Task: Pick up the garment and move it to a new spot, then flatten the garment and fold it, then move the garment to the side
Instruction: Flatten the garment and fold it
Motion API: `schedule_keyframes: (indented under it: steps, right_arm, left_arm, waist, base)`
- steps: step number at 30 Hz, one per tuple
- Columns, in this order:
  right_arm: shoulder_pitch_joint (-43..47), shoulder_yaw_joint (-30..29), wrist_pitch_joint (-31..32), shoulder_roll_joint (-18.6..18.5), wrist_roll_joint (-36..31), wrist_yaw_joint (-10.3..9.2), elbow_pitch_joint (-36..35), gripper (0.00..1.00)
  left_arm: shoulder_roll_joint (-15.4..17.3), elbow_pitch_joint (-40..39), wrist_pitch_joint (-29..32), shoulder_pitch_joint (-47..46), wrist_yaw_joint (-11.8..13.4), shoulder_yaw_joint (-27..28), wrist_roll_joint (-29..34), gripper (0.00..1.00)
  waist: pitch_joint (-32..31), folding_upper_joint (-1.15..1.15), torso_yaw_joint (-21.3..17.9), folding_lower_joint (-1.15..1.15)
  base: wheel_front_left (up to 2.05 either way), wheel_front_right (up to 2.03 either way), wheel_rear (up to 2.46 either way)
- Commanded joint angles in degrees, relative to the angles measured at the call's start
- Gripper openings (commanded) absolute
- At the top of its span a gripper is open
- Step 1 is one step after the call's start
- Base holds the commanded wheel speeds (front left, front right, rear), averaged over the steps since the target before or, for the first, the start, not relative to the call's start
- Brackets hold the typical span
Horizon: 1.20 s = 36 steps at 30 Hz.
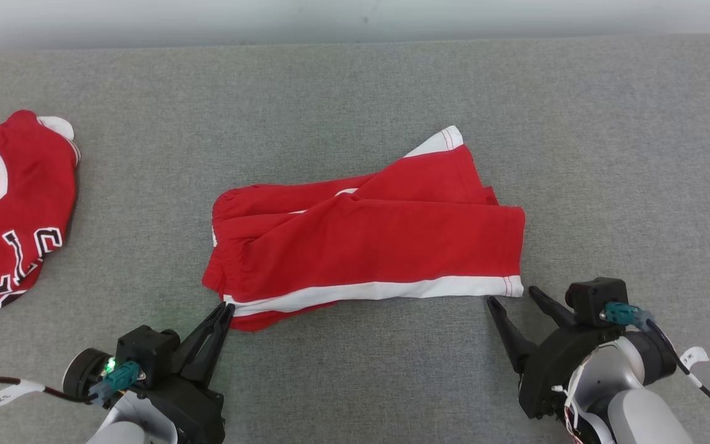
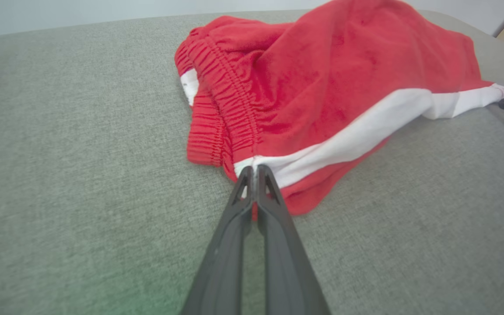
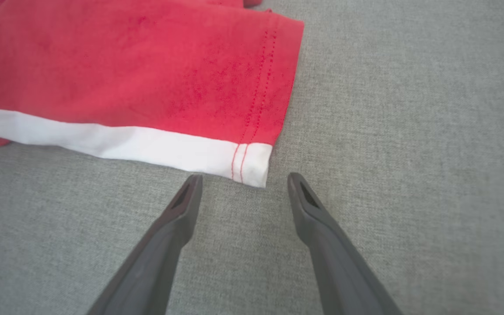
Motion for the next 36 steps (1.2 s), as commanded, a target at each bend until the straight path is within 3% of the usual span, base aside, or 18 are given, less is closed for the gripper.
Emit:
schedule_keyframes:
  steps: [1, 2, 3, 6, 7, 10, 12, 20, 28, 36]
  right_arm:
    - [-0.65, 0.16, -0.34, 0.03, -0.42, 0.08, 0.34, 0.87]
    - [-1.10, 0.32, -0.58, -0.07, -1.01, 0.08, 0.82, 0.82]
    - [-1.26, 0.40, -0.72, -0.04, -1.28, 0.08, 1.11, 0.61]
    - [-1.92, 0.21, -0.96, 0.12, -2.00, 0.08, 2.34, 0.28]
    - [-2.06, 0.14, -0.90, 0.21, -2.10, 0.08, 2.64, 0.22]
    - [-2.07, -0.02, -0.85, 0.30, -2.18, 0.08, 3.27, 0.18]
    - [-2.18, -0.05, -1.03, 0.29, -2.14, 0.08, 3.60, 0.00]
    - [-1.18, -1.56, -4.51, 0.23, -0.33, 0.08, 0.33, 0.00]
    - [-3.92, -1.78, -8.80, -2.30, 7.55, 0.08, -11.73, 0.00]
    - [-13.73, 0.35, -9.19, -7.06, 16.04, 0.08, -20.46, 0.00]
  left_arm:
    - [-0.23, 0.43, -0.28, -0.55, 0.05, -0.17, 0.31, 0.00]
    - [-0.22, 0.52, -0.36, -0.66, -0.07, -0.22, 0.32, 0.00]
    - [-0.27, 0.60, -0.47, -0.80, -0.18, -0.29, 0.37, 0.00]
    - [-0.59, 0.84, -0.58, -1.11, -0.34, -0.46, 0.43, 0.00]
    - [-0.68, 0.98, -0.65, -1.13, -0.42, -0.50, 0.42, 0.00]
    - [-0.94, 1.51, -0.88, -1.11, -0.50, -0.63, 0.32, 0.00]
    - [-1.06, 1.80, -1.06, -1.18, -0.56, -0.64, 0.22, 0.00]
    - [-1.97, -0.51, -3.17, -0.98, -0.24, 2.41, -0.76, 0.00]
    - [-1.91, -13.13, -3.67, -0.10, -1.26, 11.16, -0.93, 0.00]
    - [0.81, -23.41, -1.09, -6.04, -1.36, 16.89, -4.48, 0.00]
  waist:
    - [0.10, 0.00, 0.25, -0.01]
    - [0.11, 0.00, 0.36, -0.01]
    - [0.10, 0.00, 0.49, -0.01]
    - [-0.04, 0.00, 0.84, -0.01]
    - [-0.10, 0.00, 0.94, -0.01]
    - [-0.32, 0.00, 1.15, -0.01]
    - [-0.48, 0.00, 1.24, -0.01]
    - [-1.90, 0.00, 1.30, -0.01]
    - [-3.82, 0.00, -0.75, -0.01]
    - [-3.68, 0.00, -3.97, -0.01]
  base:
    - [0.00, 0.00, 0.00]
    - [0.00, 0.00, 0.00]
    - [0.00, 0.00, 0.00]
    - [0.00, 0.00, 0.00]
    - [0.00, 0.00, 0.00]
    - [0.00, 0.00, 0.00]
    - [0.00, 0.00, 0.00]
    - [0.00, 0.00, 0.00]
    - [0.00, 0.00, 0.00]
    - [0.00, 0.00, 0.00]
